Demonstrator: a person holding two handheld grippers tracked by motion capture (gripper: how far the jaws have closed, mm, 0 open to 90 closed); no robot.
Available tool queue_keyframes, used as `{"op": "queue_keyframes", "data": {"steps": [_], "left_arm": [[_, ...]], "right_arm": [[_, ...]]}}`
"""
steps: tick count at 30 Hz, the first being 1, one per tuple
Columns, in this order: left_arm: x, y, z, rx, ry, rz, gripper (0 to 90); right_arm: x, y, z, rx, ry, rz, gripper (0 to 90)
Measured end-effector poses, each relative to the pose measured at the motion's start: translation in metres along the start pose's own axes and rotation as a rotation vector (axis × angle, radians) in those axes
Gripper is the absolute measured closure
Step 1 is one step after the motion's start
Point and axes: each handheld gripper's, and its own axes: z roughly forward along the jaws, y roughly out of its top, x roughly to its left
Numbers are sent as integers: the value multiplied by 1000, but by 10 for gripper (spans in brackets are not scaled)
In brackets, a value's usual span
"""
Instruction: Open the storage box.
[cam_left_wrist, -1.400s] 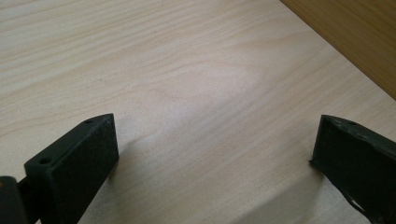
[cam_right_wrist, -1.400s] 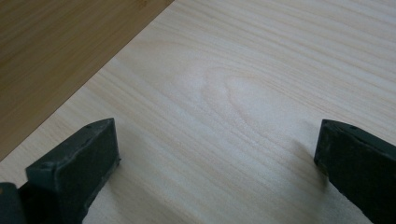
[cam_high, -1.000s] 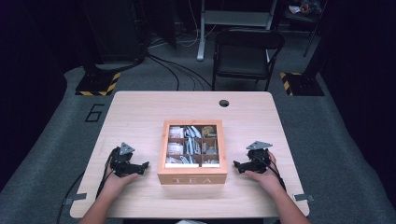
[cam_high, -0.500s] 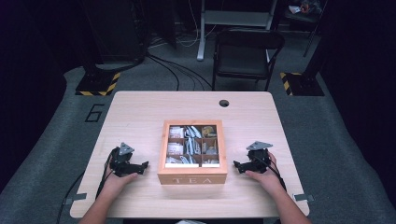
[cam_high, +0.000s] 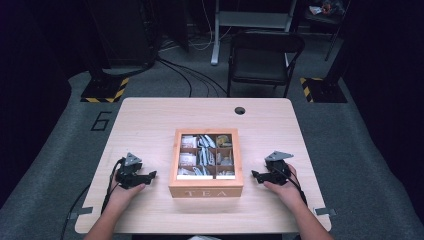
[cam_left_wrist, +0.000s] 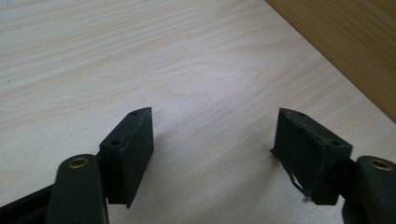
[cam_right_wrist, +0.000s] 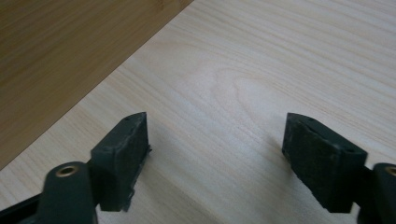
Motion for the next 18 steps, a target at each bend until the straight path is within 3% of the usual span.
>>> {"op": "queue_keyframes", "data": {"steps": [2, 4, 7, 10, 12, 18], "left_arm": [[-1, 1, -2, 7, -11, -24, 300], [0, 1, -3, 9, -19, -23, 305], [-2, 3, -8, 2, -42, -47, 344], [-3, 5, -12, 3, -69, -66, 381], [-7, 8, -15, -11, -80, -56, 381], [-16, 19, -26, -38, -104, -26, 381]], "right_arm": [[-1, 0, -1, 2, -2, 12, 296], [-1, 0, -2, 0, -5, 10, 318], [-1, 1, -6, 13, 25, 55, 398], [2, 5, -13, -13, 17, 18, 393], [5, 8, -18, -32, 17, -3, 385], [11, 15, -29, -60, 33, 8, 387]]}}
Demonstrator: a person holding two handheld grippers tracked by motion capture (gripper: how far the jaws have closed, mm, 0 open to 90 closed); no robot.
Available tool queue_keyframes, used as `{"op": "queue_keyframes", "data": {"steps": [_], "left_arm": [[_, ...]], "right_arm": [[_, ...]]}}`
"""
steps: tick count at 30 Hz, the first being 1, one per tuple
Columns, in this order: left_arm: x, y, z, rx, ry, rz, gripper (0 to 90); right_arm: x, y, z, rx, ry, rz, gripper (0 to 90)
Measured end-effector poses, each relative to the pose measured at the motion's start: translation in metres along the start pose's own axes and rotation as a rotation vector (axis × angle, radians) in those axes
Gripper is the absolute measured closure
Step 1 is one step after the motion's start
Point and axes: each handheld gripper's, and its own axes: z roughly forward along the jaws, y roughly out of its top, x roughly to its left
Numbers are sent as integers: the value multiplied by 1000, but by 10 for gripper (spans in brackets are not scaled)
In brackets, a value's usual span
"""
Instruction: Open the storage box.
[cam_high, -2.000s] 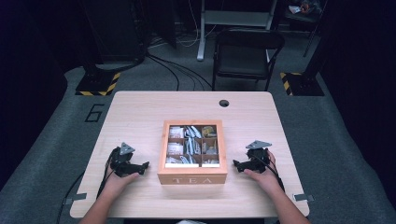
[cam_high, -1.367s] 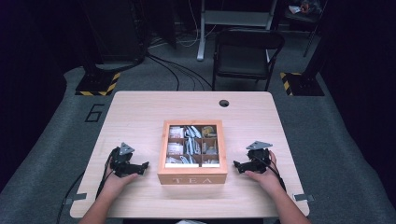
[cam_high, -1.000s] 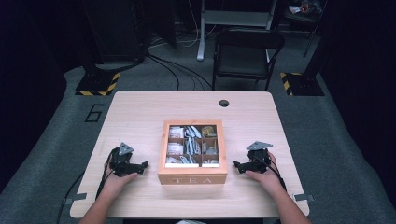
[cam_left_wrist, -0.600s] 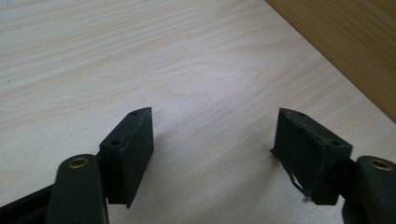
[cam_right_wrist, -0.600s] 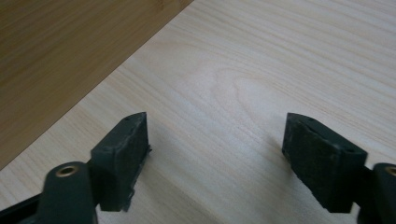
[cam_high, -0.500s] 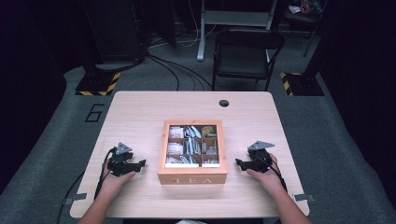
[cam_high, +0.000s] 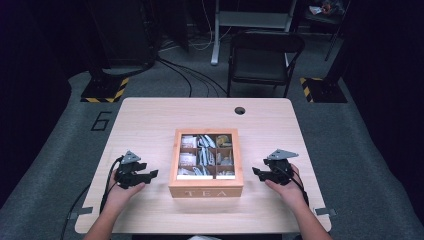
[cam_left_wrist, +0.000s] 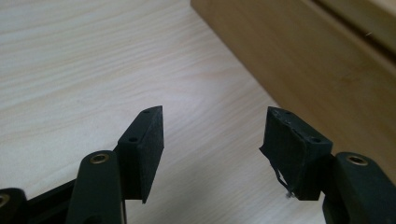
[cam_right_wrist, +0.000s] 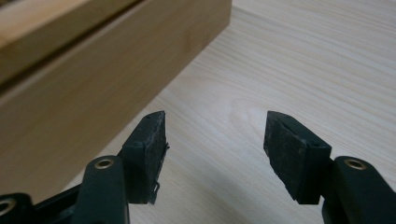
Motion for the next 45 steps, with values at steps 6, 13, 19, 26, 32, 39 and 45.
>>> {"op": "queue_keyframes", "data": {"steps": [6, 13, 19, 26, 32, 39, 45], "left_arm": [[-12, 11, -10, -7, -28, -1, 381], [-22, 18, -18, -12, -39, 24, 357], [-30, 19, -26, -24, -67, 34, 362], [-39, 20, -36, -46, -100, 58, 378], [-50, 17, -43, -58, -139, 94, 365], [-62, 16, -44, -60, -180, 141, 390], [-69, 13, -40, -48, -207, 160, 409]], "right_arm": [[4, 10, -17, -28, 21, 8, 403], [4, 18, -32, -50, 45, -6, 417], [11, 22, -42, -73, 71, -21, 398], [18, 21, -42, -74, 68, -59, 391], [21, 17, -39, -70, 71, -70, 391], [17, 13, -36, -68, 71, -67, 391], [16, 12, -35, -56, 70, -61, 392]]}}
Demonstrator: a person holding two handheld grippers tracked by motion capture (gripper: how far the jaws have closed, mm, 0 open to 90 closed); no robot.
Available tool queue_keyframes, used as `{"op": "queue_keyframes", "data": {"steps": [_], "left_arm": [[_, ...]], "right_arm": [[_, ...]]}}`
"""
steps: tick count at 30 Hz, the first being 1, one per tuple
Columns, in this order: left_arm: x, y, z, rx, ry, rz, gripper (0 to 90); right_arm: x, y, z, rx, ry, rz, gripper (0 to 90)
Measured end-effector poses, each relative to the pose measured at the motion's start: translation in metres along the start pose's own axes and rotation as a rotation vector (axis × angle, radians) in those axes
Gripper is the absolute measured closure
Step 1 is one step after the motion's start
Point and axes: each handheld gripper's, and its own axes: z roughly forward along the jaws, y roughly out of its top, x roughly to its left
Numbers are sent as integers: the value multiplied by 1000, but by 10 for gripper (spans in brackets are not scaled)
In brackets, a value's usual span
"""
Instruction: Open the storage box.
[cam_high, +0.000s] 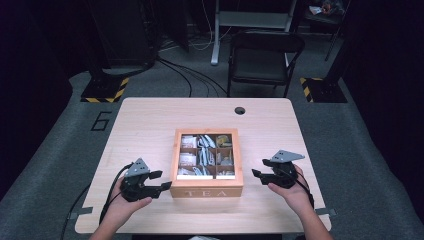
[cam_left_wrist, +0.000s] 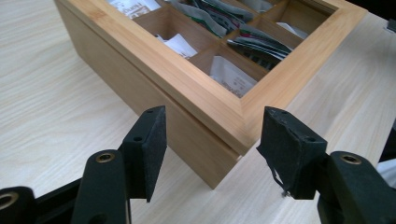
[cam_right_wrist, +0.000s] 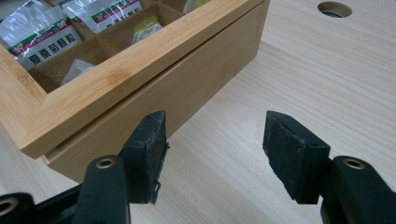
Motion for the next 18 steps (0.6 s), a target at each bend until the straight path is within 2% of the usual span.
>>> {"op": "queue_keyframes", "data": {"steps": [6, 9, 10, 13, 18], "left_arm": [[-7, -4, 9, 25, -2, 33, 424], [-10, -6, 13, 26, -9, 28, 435], [-10, -6, 13, 33, -14, 38, 441], [-14, -8, 16, 33, 9, 46, 452], [-15, -9, 18, 44, 13, 46, 454]], "right_arm": [[-2, -1, 3, -2, -1, 3, 393], [-2, -1, 5, 1, 3, 6, 395], [-1, -1, 5, 2, 3, 8, 397], [0, -1, 7, 4, 11, 3, 398], [1, -1, 8, 4, 14, 2, 399]]}}
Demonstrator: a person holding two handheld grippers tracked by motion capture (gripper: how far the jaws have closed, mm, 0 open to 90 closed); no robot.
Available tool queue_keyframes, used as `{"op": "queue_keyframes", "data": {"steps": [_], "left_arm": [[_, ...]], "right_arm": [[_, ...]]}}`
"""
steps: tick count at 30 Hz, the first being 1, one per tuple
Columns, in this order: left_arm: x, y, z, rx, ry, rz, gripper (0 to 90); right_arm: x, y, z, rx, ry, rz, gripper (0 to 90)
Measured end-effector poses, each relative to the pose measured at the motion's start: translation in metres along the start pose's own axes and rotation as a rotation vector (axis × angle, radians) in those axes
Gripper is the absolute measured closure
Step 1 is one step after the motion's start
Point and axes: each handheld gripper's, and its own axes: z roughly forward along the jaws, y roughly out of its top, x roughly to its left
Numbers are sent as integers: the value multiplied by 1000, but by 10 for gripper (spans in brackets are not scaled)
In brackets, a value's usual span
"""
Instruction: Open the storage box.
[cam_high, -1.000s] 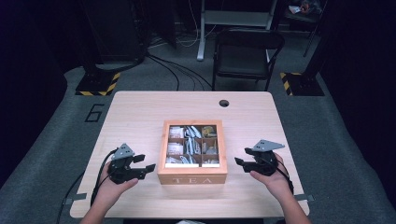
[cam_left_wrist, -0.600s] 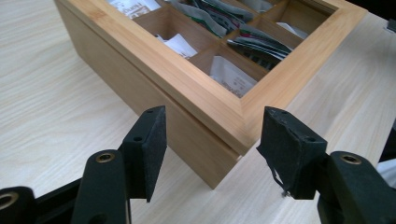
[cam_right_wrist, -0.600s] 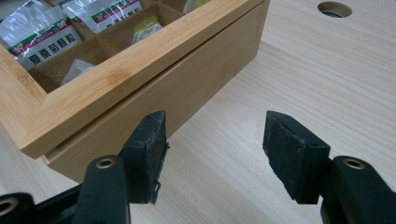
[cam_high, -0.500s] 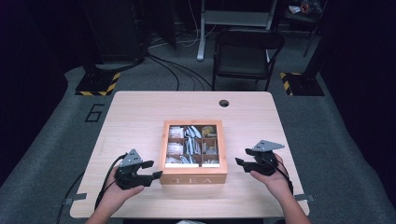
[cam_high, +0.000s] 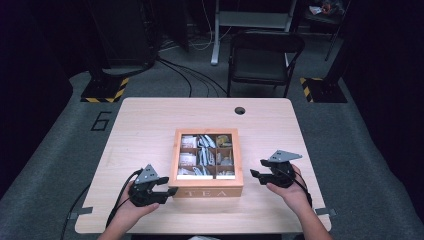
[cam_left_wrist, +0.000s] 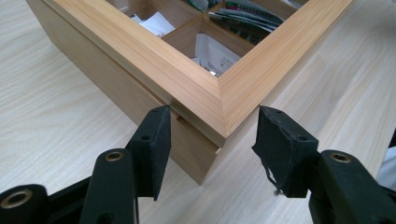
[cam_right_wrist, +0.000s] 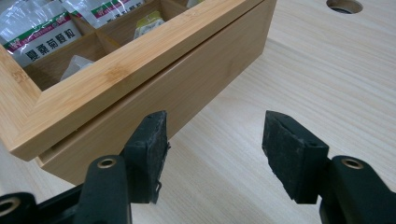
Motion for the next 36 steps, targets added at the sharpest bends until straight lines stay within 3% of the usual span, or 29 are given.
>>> {"op": "queue_keyframes", "data": {"steps": [13, 36], "left_arm": [[-6, -1, 4, 9, 47, 40, 493], [-4, 11, -5, 13, 21, -9, 505]], "right_arm": [[2, 0, 1, 1, 12, -7, 397], [12, 5, -6, -22, 69, -62, 397]]}}
